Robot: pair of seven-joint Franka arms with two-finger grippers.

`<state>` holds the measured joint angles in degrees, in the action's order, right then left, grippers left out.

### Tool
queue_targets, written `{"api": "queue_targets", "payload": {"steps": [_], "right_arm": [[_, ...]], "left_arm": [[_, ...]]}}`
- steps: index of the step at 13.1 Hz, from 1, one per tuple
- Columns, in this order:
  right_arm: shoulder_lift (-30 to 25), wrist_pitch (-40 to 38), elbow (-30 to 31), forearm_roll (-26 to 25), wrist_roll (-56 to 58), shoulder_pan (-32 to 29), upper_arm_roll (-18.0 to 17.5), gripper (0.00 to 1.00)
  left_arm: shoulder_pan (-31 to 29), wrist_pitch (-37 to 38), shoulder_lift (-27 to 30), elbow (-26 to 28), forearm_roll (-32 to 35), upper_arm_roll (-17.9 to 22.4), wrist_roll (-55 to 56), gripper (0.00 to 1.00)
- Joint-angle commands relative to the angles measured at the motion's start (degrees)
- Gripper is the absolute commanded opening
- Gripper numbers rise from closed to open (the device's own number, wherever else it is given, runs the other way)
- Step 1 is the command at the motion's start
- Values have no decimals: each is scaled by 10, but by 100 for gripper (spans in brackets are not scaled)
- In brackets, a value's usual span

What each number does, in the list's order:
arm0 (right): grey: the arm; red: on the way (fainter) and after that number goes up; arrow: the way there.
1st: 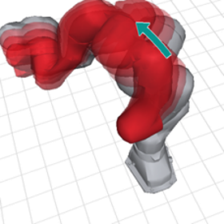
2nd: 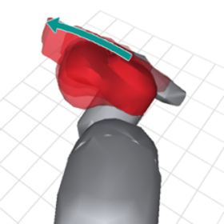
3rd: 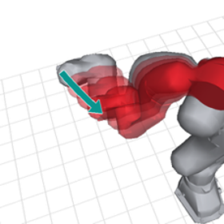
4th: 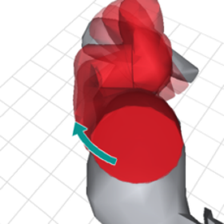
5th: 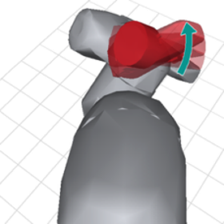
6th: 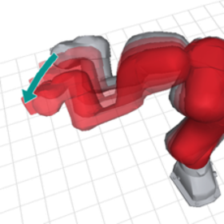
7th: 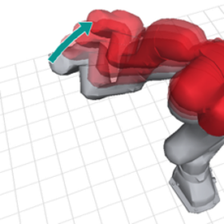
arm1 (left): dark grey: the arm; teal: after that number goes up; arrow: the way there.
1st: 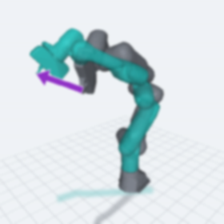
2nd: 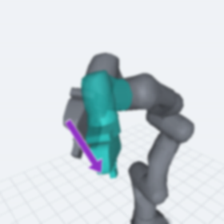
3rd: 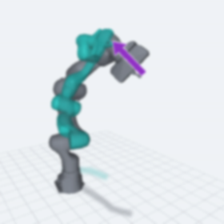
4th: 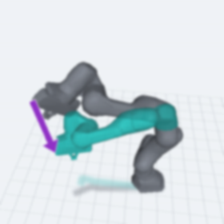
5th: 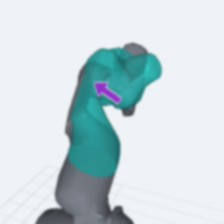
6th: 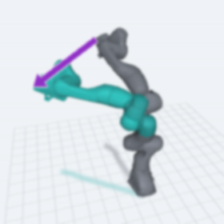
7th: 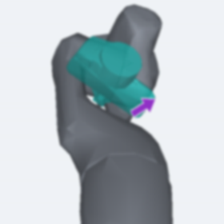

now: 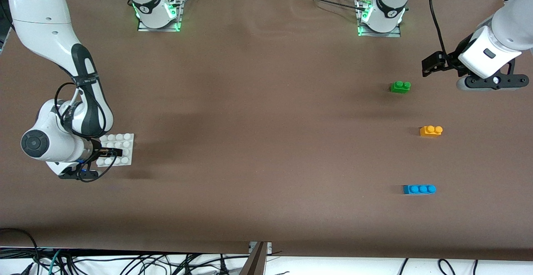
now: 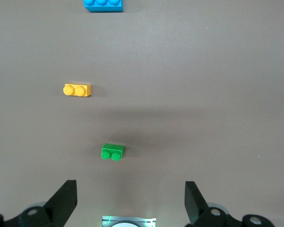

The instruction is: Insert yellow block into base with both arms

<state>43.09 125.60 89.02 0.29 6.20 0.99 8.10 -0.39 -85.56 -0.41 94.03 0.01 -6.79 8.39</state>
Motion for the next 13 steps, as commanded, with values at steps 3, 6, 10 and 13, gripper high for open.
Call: {"api": "queue_targets", "payload": {"steps": [3,6,10,13], "right_arm": [[-20,4,38,-6,-2,-1,4,100],[-26,4,47,-6,-1,0,4,100],[-30,2,48,-6,19,0,4,100],[-30,3,51,-6,36,0,4,100]], "left_arm": [[-1,10,4,-7,-9,2,-6,100],[-2,10,4,-7,-11,3,-6,100],[-2,10,4,-7,-11,2,-5,100],[-2,10,4,-7,-11,2,-5,100]]}}
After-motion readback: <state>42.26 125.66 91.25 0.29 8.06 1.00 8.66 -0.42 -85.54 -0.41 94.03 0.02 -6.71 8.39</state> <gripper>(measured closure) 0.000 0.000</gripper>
